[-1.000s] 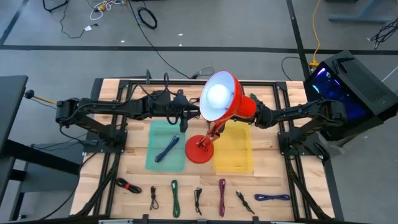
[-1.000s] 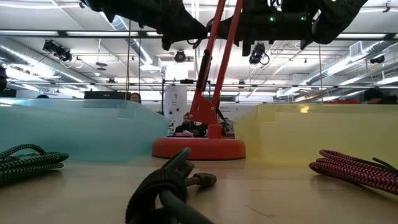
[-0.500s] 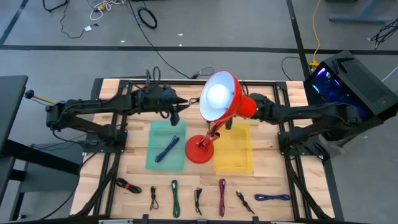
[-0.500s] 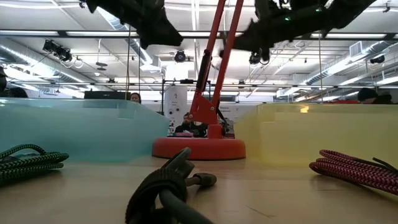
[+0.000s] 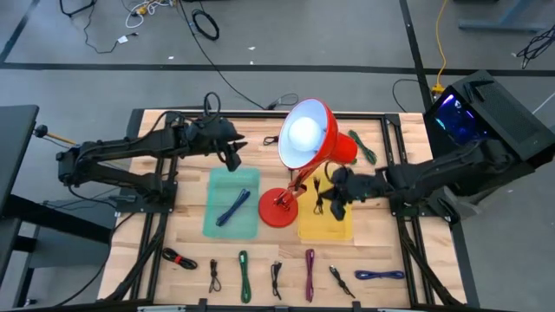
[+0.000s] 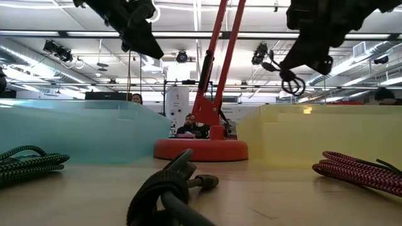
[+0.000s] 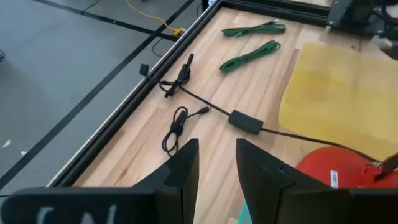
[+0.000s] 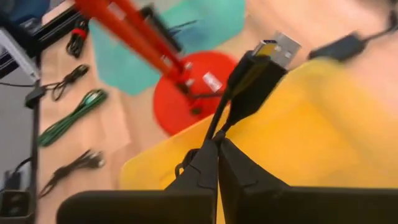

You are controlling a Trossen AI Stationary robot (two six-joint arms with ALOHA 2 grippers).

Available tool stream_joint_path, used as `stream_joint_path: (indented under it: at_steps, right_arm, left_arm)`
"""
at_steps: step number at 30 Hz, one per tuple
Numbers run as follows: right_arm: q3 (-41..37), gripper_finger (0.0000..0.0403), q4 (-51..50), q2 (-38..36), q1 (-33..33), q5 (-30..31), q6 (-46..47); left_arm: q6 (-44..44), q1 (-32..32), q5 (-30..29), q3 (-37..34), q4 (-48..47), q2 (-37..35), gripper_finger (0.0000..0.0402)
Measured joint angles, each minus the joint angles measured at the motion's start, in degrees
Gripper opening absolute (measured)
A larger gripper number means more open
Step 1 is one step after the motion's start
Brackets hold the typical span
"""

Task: Pick & Place USB Port
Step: Put the top left power cord into the yellow bin, then put the right green patterned charger cable into the blue bin

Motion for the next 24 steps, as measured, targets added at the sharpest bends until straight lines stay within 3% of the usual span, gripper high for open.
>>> stream_joint_path:
  at_steps: [6,12,22,24]
  right_arm:
    - [0.00,0.0000,-0.45,3.79,5.94,3.32,7.70]
    - [-0.02,0.0012,-0.40,6.24,7.06,6.42,7.83]
    - [-0.02,0.0101,-0.36,6.90,7.02,9.48,6.14]
    - [-0.02,0.0122,-0.36,6.83,6.97,13.22,4.72]
  left_arm:
    - [-0.14,-0.04,0.03,0.00,-0.02,0.02,0.0112]
    - [-0.20,-0.04,0.03,0.00,-0.01,0.02,0.0112]
    - [-0.20,-0.02,0.03,0.00,-0.07,0.04,0.0112]
    - [-0.20,-0.02,0.03,0.00,-0.07,0.04,0.0112]
